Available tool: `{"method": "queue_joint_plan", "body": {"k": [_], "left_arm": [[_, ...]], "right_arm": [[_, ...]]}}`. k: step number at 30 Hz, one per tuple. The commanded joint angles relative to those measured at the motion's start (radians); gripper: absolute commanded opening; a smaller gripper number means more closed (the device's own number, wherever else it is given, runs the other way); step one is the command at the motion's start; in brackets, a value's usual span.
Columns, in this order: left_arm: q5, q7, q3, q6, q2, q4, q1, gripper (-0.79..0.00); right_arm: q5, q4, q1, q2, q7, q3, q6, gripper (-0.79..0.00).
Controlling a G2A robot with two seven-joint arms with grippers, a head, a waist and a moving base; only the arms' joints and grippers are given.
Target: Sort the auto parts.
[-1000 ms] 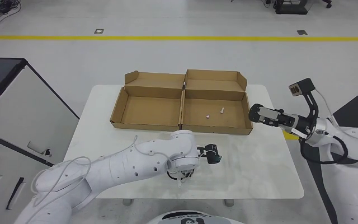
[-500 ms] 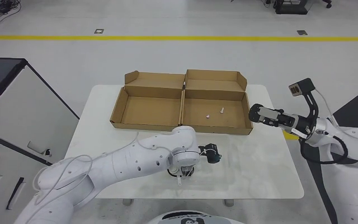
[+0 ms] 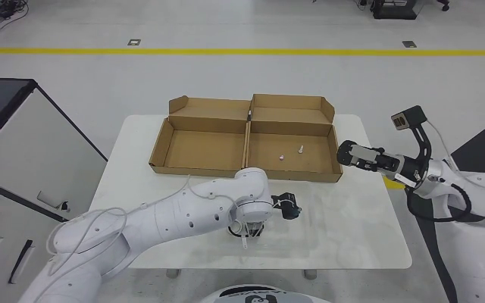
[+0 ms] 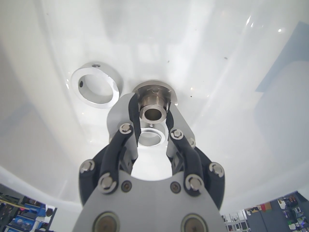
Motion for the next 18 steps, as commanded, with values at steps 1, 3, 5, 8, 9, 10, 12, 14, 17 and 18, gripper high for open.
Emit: {"method": "queue_joint_plan", "body": {"k": [1,3,5,8,9,10,12,14,17,18], "left_arm": [[-0.002,0.000,0.002,0.002,0.001,-0.004,-0.002,-0.499],[-0.003,0.000,0.005,0.004,0.002,-0.005,-0.005,-0.499],[-0.004,0.000,0.008,0.004,0.002,-0.006,-0.008,-0.496],[-0.008,0.000,0.014,0.001,0.000,0.002,-0.009,-0.480],[-0.008,0.000,0.017,-0.001,-0.002,0.004,-0.009,-0.477],[-0.008,0.000,0.018,-0.001,-0.003,0.006,-0.009,-0.480],[-0.009,0.000,0.018,-0.002,-0.007,0.012,-0.009,-0.493],[-0.009,0.000,0.018,-0.004,-0.011,0.018,-0.008,-0.520],[-0.006,0.000,0.018,-0.004,-0.015,0.028,-0.007,-0.566],[-0.006,0.000,0.018,-0.003,-0.016,0.031,-0.006,-0.606]], "right_arm": [[0.000,0.000,0.000,0.000,0.000,0.000,0.000,0.000],[0.000,0.000,0.000,0.000,0.000,0.000,0.000,0.000],[0.000,0.000,0.000,0.000,0.000,0.000,0.000,0.000],[0.000,0.000,0.000,0.000,0.000,0.000,0.000,0.000],[0.000,0.000,0.000,0.000,0.000,0.000,0.000,0.000],[0.000,0.000,0.000,0.000,0.000,0.000,0.000,0.000],[0.000,0.000,0.000,0.000,0.000,0.000,0.000,0.000],[0.000,0.000,0.000,0.000,0.000,0.000,0.000,0.000],[0.000,0.000,0.000,0.000,0.000,0.000,0.000,0.000],[0.000,0.000,0.000,0.000,0.000,0.000,0.000,0.000]]}}
